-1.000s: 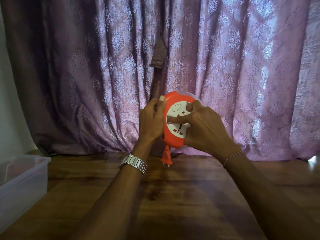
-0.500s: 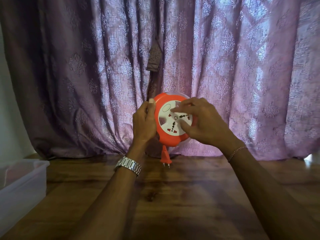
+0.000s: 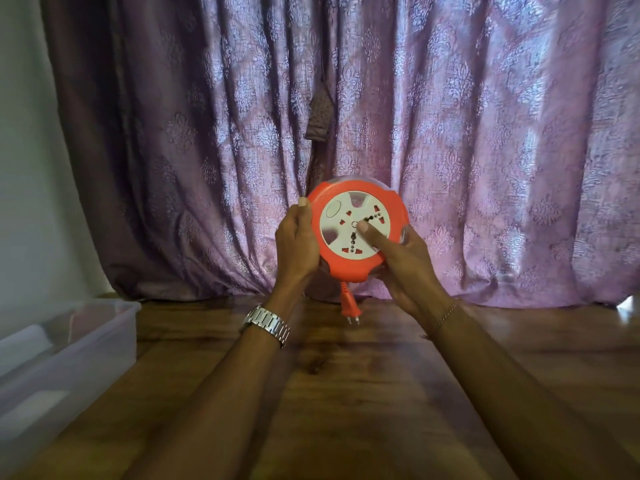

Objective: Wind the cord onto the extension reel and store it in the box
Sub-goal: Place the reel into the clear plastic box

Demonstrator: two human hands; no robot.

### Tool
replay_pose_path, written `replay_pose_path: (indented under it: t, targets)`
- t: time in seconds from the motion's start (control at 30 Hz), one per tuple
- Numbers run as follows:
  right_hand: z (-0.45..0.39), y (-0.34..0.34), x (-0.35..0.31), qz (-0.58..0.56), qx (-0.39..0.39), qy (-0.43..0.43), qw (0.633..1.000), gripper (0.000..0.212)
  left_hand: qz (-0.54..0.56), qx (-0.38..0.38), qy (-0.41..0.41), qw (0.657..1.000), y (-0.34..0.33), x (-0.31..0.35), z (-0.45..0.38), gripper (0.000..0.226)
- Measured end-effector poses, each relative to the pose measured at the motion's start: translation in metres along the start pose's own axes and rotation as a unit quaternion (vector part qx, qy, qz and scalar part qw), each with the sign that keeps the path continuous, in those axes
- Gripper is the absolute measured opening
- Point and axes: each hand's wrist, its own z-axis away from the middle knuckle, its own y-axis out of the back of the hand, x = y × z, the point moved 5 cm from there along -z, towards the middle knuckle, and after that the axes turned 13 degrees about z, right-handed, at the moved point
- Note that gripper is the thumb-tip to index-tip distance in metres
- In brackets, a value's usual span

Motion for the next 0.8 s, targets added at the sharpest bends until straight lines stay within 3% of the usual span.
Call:
replay_pose_path:
  t: [0.13, 0.33, 0.6, 0.67, 0.8]
  targets:
    - [0.018, -0.022, 0.007, -0.054, -0.002, -0.030, 0.998, 0.051, -0.020, 0.043, -0.001, 0.999, 0.021, 0.009, 0.016, 0.051]
    - [0.044, -0.051, 0.021, -0.068, -0.030, -0.068, 0.995, 0.051, -0.052, 0.047, -0.015, 0.997, 0.063, 0.029, 0.038, 0.038]
    - [0.069, -0.103, 0.037, -0.082, -0.058, -0.090, 0.991, 0.051, -0.217, 0.053, 0.021, 0.975, 0.141, 0.073, 0.065, 0.053]
    - [0.071, -0.117, 0.038, -0.090, -0.069, -0.094, 0.989, 0.051, -0.357, 0.048, -0.025, 0.933, 0.168, 0.087, 0.065, 0.050]
    - [0.073, -0.141, 0.041, -0.093, -0.097, -0.105, 0.985, 0.053, -0.631, 0.016, -0.036, 0.774, 0.220, 0.097, 0.063, 0.036]
